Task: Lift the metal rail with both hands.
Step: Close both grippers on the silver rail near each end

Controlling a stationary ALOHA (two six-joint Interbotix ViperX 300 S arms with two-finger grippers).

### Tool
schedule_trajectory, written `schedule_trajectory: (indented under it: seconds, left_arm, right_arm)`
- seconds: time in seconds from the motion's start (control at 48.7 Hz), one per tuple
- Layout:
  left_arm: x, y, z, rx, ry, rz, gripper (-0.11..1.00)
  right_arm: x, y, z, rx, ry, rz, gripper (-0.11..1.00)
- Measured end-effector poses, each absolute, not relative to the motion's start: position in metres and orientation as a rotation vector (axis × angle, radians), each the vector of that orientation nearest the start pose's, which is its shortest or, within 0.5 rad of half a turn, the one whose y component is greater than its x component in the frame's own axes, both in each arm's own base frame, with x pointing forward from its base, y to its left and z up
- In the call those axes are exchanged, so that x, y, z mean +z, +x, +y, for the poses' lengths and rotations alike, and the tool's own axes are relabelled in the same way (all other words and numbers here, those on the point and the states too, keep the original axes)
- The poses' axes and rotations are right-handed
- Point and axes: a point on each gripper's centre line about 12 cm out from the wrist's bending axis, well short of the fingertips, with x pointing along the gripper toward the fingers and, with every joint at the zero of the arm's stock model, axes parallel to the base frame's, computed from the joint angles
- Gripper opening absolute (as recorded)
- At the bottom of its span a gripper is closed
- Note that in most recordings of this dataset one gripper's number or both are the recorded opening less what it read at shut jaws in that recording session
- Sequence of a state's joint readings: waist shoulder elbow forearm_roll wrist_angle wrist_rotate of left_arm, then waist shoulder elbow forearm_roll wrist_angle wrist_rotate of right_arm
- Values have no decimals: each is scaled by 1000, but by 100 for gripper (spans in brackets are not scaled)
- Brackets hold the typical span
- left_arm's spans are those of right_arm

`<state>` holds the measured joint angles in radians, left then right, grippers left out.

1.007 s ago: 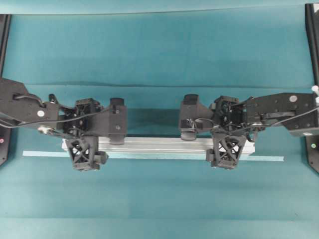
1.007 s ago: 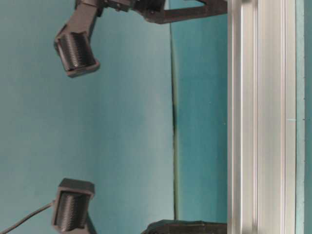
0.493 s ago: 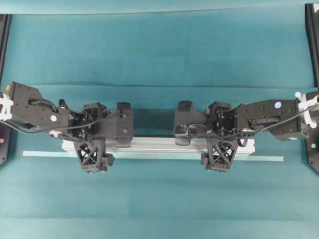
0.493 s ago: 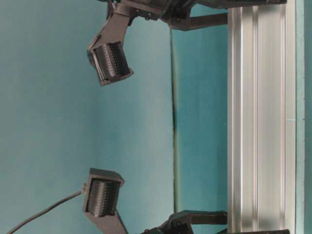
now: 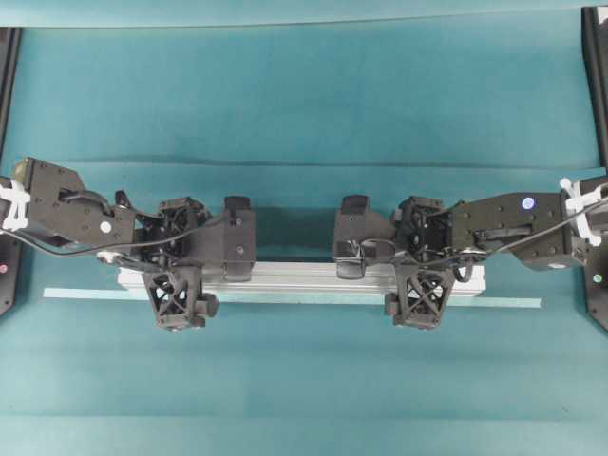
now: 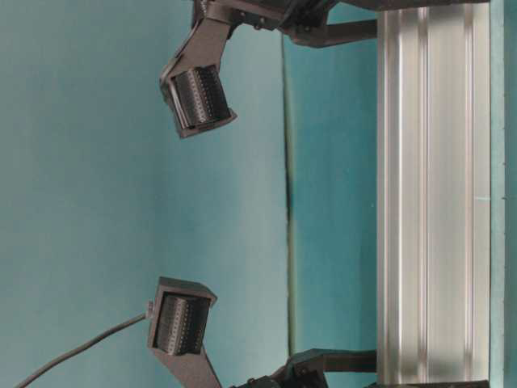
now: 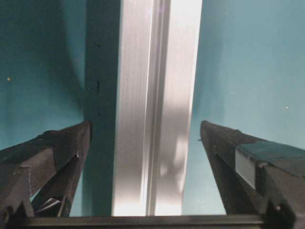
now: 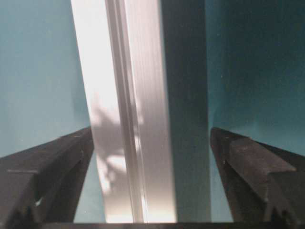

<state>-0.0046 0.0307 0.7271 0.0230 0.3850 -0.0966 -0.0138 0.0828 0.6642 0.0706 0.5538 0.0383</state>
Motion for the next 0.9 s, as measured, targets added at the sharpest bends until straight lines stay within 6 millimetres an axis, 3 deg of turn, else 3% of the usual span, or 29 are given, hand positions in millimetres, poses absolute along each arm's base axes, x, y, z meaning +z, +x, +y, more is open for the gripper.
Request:
schedule_trajectory:
  seconds: [0.082, 0.226, 0.904]
  left_arm:
    - [111, 336, -1, 50, -65, 1142, 78]
    - [111, 336, -2, 49, -66, 1143, 37]
    - [111, 335, -2, 48, -64, 1145, 36]
  right_arm:
    - [103, 336, 0, -44, 117, 1298, 78]
    - [104, 336, 2, -38, 114, 1297, 40]
    - [103, 336, 2, -40, 120, 1292, 39]
